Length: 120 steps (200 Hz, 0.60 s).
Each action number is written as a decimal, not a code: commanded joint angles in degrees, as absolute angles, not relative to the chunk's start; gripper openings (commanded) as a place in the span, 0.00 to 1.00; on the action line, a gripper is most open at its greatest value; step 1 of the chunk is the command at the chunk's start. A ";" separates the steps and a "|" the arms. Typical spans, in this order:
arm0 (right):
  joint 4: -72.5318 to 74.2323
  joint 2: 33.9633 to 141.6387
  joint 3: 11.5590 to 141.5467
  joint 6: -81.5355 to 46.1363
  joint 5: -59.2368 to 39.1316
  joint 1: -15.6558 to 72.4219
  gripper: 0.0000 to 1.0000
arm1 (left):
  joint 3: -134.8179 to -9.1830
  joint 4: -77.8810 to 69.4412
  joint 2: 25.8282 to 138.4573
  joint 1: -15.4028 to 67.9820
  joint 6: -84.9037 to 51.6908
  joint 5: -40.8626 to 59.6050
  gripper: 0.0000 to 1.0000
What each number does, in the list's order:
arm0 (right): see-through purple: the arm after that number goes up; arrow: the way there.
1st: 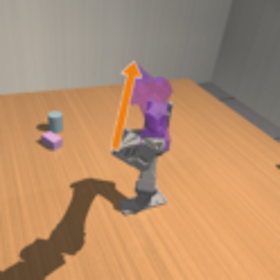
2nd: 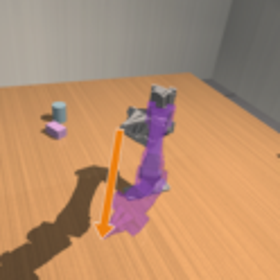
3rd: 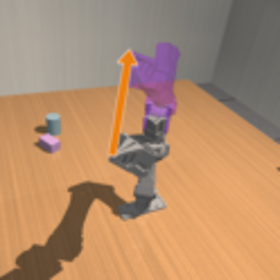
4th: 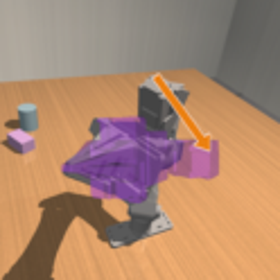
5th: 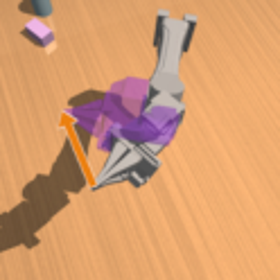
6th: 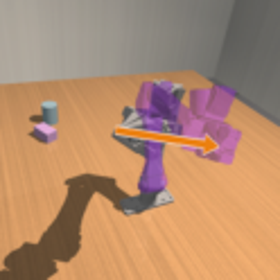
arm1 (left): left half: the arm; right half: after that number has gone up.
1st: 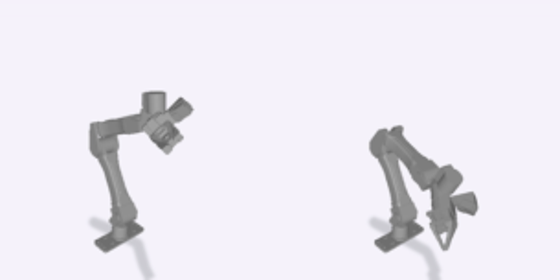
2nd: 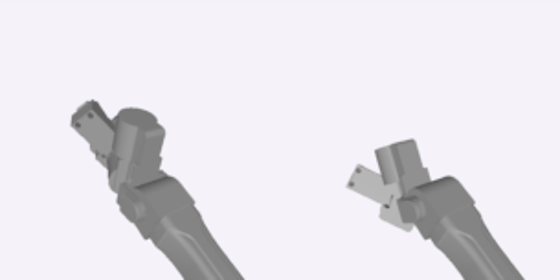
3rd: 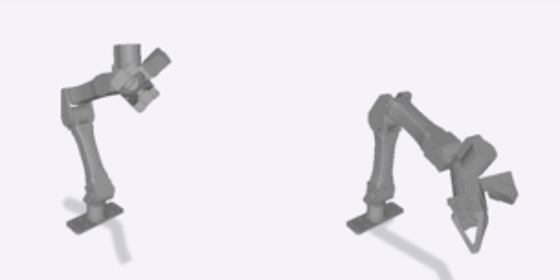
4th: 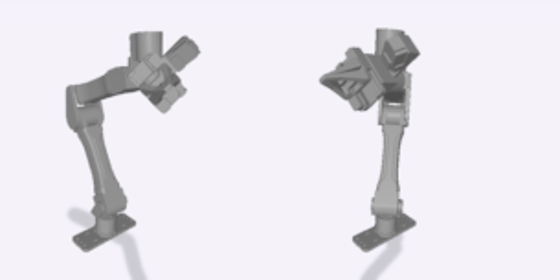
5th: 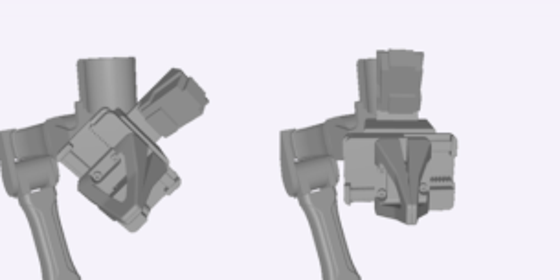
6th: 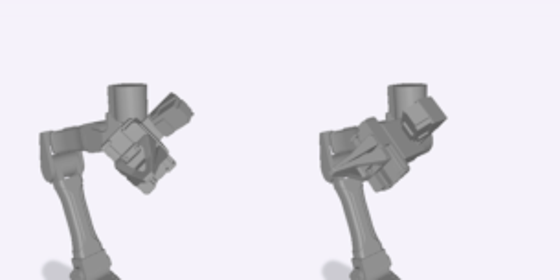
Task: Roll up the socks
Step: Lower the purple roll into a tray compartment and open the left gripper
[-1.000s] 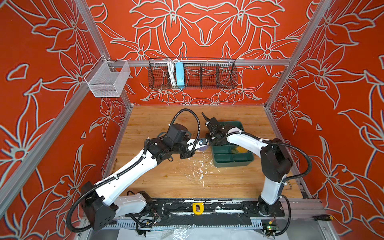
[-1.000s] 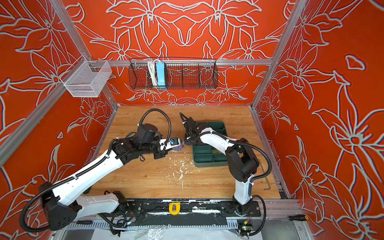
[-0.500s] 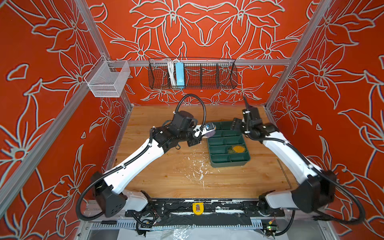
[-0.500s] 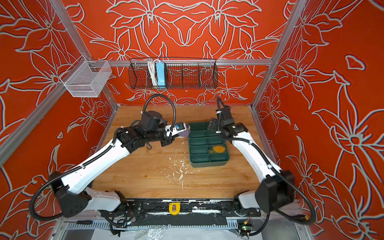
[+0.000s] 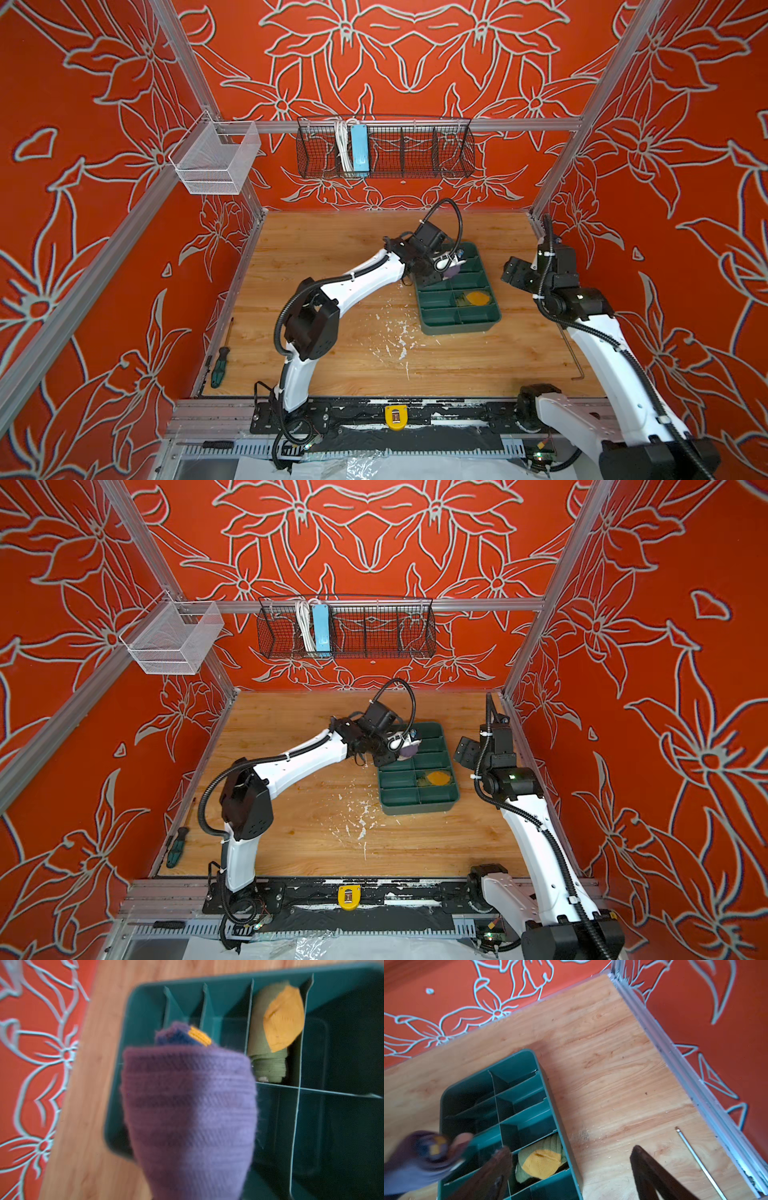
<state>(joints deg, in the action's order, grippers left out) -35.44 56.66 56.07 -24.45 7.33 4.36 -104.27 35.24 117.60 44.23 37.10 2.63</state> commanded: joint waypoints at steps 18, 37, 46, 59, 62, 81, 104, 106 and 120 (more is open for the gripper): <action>-35.35 58.05 56.93 -23.29 5.48 3.95 0.92 | -105.57 34.89 120.88 45.95 33.41 -0.79 0.00; -34.47 58.85 57.00 -23.68 4.87 4.02 0.92 | -103.00 33.05 121.92 46.05 32.98 -1.69 0.00; -34.32 59.37 57.01 -23.88 4.26 3.96 0.92 | -101.37 31.40 122.35 46.05 33.22 -3.06 0.00; -34.19 60.09 57.17 -23.84 3.16 4.03 0.92 | -99.83 29.66 122.84 45.28 32.68 -3.31 0.00; -34.19 60.22 57.21 -23.76 2.90 4.01 0.92 | -99.70 29.56 122.89 44.94 32.19 -2.95 0.00; -33.86 60.79 57.39 -23.30 1.48 3.93 0.92 | -99.31 29.43 122.65 42.46 29.84 1.22 0.00; -33.25 61.10 57.14 -23.41 0.70 3.99 0.92 | -100.09 31.22 122.99 41.40 32.76 4.89 0.00; -33.23 61.11 57.07 -23.52 0.64 3.96 0.92 | -100.35 31.56 123.12 41.40 33.20 4.91 0.00; -33.00 61.37 56.98 -23.76 0.36 3.96 0.92 | -102.24 34.87 124.86 41.40 36.16 6.23 0.00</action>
